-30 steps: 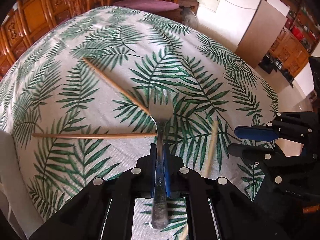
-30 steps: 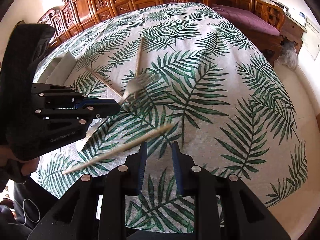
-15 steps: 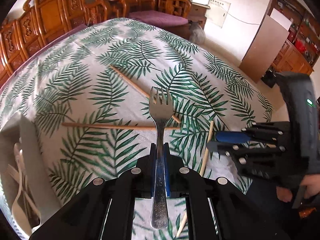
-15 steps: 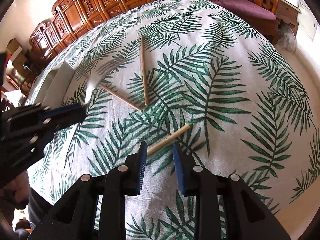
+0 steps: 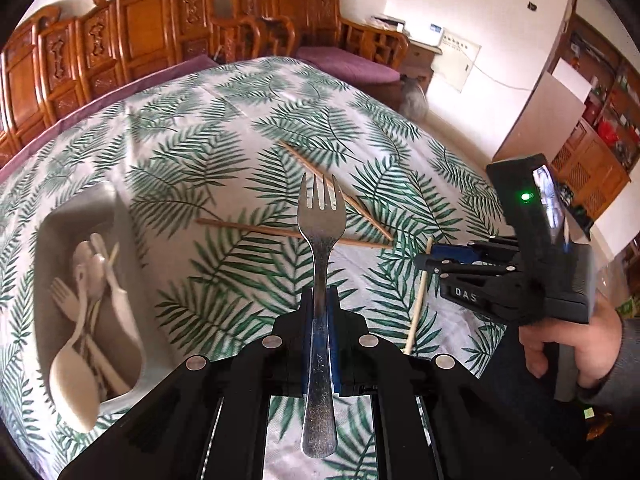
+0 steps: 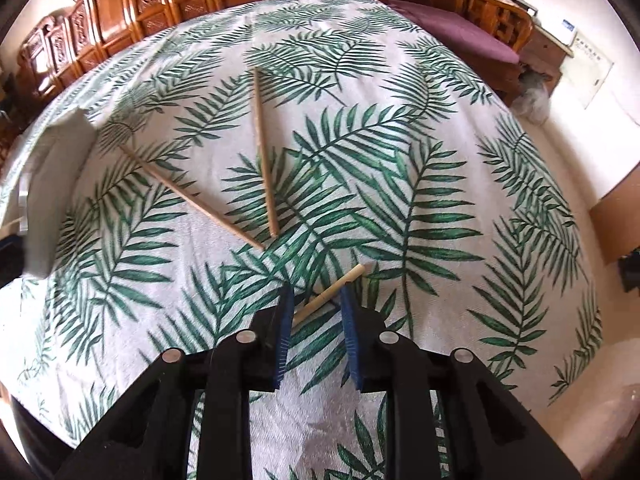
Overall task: Organize utensils
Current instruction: 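Grasp a wooden chopstick with the right tool while the left tool holds the fork, then lower the metal fork into the tray with the left tool while the right tool carries the chopstick over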
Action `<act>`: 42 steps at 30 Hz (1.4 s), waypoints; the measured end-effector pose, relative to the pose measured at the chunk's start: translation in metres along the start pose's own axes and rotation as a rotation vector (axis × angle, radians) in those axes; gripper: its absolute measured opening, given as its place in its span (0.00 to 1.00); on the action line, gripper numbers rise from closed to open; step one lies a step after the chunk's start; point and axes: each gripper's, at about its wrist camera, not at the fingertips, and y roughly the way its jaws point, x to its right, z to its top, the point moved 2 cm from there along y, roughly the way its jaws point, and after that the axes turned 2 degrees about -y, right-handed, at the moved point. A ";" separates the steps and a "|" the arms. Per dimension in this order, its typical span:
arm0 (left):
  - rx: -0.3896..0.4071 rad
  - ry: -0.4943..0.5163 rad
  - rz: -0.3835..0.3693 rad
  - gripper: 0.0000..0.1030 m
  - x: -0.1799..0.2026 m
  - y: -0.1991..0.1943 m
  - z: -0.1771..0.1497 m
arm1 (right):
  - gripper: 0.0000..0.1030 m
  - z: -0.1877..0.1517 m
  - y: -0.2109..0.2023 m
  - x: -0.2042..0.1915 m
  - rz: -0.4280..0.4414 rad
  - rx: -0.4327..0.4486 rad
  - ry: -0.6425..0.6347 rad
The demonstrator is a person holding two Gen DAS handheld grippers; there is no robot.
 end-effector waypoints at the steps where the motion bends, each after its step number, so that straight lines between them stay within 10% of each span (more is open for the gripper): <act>1: 0.006 -0.001 0.002 0.06 -0.002 -0.003 -0.001 | 0.16 0.000 0.000 0.002 -0.011 0.002 0.012; 17: 0.114 -0.086 0.079 0.06 -0.059 -0.055 0.009 | 0.05 0.033 -0.025 -0.007 0.070 0.090 -0.020; 42: 0.117 -0.244 0.250 0.06 -0.180 -0.065 0.019 | 0.05 0.147 -0.096 -0.177 0.353 0.264 -0.290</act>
